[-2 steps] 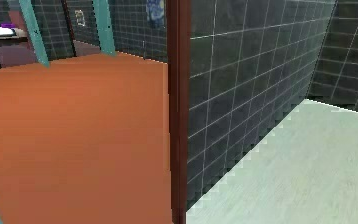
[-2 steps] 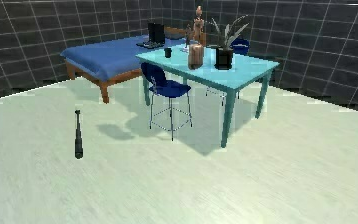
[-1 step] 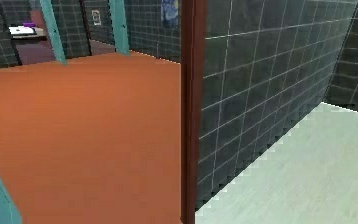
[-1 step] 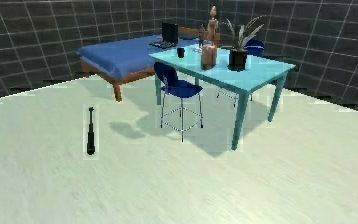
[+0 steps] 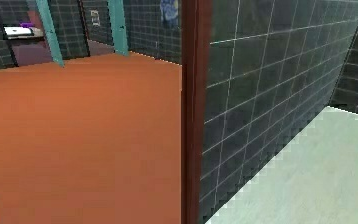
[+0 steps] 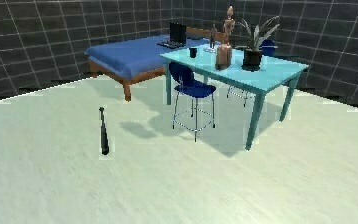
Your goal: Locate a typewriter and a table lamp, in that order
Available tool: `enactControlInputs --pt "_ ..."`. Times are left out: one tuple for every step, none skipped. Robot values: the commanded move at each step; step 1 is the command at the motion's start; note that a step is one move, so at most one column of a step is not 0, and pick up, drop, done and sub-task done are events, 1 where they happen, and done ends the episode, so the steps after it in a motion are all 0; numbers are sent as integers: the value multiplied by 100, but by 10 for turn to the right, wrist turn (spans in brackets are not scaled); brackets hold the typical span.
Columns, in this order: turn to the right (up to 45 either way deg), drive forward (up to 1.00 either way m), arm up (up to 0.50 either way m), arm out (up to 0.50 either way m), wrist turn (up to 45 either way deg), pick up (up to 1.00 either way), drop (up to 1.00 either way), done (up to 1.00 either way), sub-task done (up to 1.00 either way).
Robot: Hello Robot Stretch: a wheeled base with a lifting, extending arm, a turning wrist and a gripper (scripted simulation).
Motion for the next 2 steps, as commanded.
enactControlInputs --pt "-330 0 0 0 0 0 0 0 0" --pt "0 100 0 0 0 0 0 0 0"
